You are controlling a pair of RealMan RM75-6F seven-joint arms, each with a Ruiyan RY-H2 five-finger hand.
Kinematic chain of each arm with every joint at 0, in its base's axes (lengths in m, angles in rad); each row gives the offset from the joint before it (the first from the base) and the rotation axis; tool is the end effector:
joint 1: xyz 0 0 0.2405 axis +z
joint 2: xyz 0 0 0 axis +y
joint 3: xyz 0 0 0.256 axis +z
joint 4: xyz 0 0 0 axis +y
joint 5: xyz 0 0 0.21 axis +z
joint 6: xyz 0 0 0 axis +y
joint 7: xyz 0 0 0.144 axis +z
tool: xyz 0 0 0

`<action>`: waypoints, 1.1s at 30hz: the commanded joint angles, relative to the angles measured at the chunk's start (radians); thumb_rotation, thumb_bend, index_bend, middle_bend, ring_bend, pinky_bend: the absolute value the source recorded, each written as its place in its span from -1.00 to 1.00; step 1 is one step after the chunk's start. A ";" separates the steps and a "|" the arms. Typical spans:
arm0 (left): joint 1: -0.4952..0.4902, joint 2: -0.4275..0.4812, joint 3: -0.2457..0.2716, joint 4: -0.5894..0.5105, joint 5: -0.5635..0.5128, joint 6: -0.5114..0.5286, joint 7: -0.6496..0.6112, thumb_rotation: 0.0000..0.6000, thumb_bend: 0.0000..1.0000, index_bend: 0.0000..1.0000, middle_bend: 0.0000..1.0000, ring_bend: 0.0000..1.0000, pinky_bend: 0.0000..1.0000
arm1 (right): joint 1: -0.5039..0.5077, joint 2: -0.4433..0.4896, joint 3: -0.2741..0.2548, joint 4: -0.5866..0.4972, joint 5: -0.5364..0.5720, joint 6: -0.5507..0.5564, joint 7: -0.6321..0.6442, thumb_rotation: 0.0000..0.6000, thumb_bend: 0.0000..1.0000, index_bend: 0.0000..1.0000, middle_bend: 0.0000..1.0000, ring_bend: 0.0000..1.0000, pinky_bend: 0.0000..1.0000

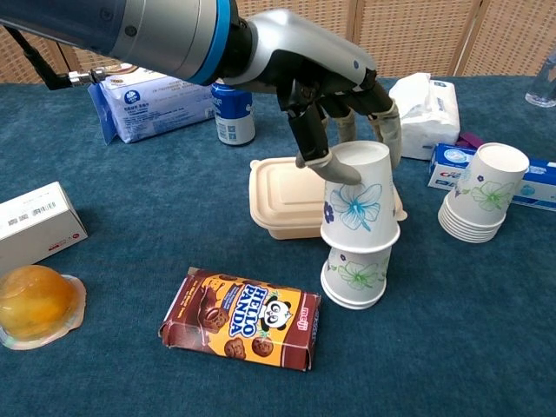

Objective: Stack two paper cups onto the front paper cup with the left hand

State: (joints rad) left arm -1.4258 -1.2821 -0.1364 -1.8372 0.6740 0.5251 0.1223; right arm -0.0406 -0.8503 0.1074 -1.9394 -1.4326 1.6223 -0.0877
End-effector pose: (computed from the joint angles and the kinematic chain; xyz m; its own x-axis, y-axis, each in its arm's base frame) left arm 0.0453 0.3165 -0.0110 0.4945 0.6382 0.5901 0.7838 -0.6208 0.0146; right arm -0.2764 -0.1515 0.2384 0.4300 0.1243 0.8943 -0.8992 0.1482 0.4117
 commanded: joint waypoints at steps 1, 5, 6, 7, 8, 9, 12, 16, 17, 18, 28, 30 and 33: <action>-0.008 -0.007 0.010 0.005 -0.007 0.006 0.004 1.00 -0.11 -0.35 -0.62 -0.27 0.09 | 0.000 -0.001 0.000 0.001 -0.001 0.000 0.001 1.00 -0.26 -1.00 -0.73 -0.98 -0.38; -0.021 -0.019 0.021 0.009 -0.012 0.007 0.010 1.00 -0.11 -0.37 -0.62 -0.27 0.09 | -0.001 -0.001 0.000 0.003 -0.001 0.001 0.004 1.00 -0.26 -1.00 -0.73 -0.98 -0.38; -0.025 -0.022 0.024 0.011 -0.013 0.007 0.012 1.00 -0.11 -0.37 -0.63 -0.27 0.09 | -0.002 -0.001 0.000 0.004 -0.001 0.002 0.006 1.00 -0.26 -1.00 -0.73 -0.98 -0.38; -0.028 -0.025 0.026 0.013 -0.014 0.007 0.013 1.00 -0.11 -0.38 -0.63 -0.28 0.08 | -0.003 0.000 0.000 0.004 -0.001 0.003 0.007 1.00 -0.26 -1.00 -0.73 -0.98 -0.38; -0.031 -0.027 0.028 0.014 -0.014 0.007 0.015 1.00 -0.11 -0.38 -0.63 -0.29 0.07 | -0.004 0.000 0.000 0.004 -0.001 0.004 0.007 1.00 -0.26 -1.00 -0.73 -0.98 -0.38; -0.036 -0.030 0.031 0.016 -0.015 0.006 0.018 1.00 -0.11 -0.38 -0.63 -0.30 0.07 | -0.005 0.001 0.000 0.004 -0.001 0.005 0.009 1.00 -0.26 -1.00 -0.73 -0.98 -0.38; -0.050 -0.034 0.046 0.021 -0.018 0.009 0.033 1.00 -0.11 -0.48 -0.67 -0.38 -0.02 | -0.007 0.002 0.001 0.007 0.000 0.008 0.015 1.00 -0.26 -1.00 -0.73 -0.97 -0.38; -0.067 -0.036 0.072 0.020 -0.024 0.032 0.070 1.00 -0.11 -0.87 -0.93 -0.76 -0.32 | -0.009 0.002 0.002 0.009 -0.001 0.011 0.019 1.00 -0.26 -1.00 -0.72 -0.95 -0.38; -0.072 -0.034 0.077 0.018 -0.031 0.033 0.075 1.00 -0.11 -0.96 -0.99 -0.90 -0.47 | -0.009 0.002 0.002 0.010 0.000 0.010 0.019 1.00 -0.26 -1.00 -0.72 -0.95 -0.38; -0.075 -0.034 0.080 0.016 -0.037 0.042 0.080 1.00 -0.11 -0.98 -1.00 -0.96 -0.56 | -0.009 0.002 0.002 0.010 -0.001 0.010 0.020 1.00 -0.26 -1.00 -0.72 -0.95 -0.38; -0.017 -0.011 0.063 -0.014 -0.015 0.139 0.057 1.00 -0.11 -1.00 -1.00 -1.00 -0.90 | -0.002 0.003 0.006 0.003 -0.002 0.005 0.008 1.00 -0.26 -1.00 -0.72 -0.95 -0.38; -0.001 -0.002 0.063 -0.017 -0.008 0.141 0.049 1.00 -0.11 -1.00 -1.00 -1.00 -0.90 | 0.001 0.003 0.007 0.001 -0.002 0.001 0.004 1.00 -0.26 -1.00 -0.72 -0.95 -0.38; 0.029 0.017 0.069 -0.029 0.015 0.156 0.041 1.00 -0.11 -1.00 -1.00 -1.00 -0.89 | 0.004 0.003 0.008 -0.001 -0.003 -0.002 0.000 1.00 -0.26 -1.00 -0.72 -0.95 -0.38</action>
State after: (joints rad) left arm -1.4076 -1.2730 -0.0706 -1.8605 0.6795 0.6736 0.1676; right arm -0.0367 -0.8479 0.1154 -1.9402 -1.4352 1.6206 -0.0877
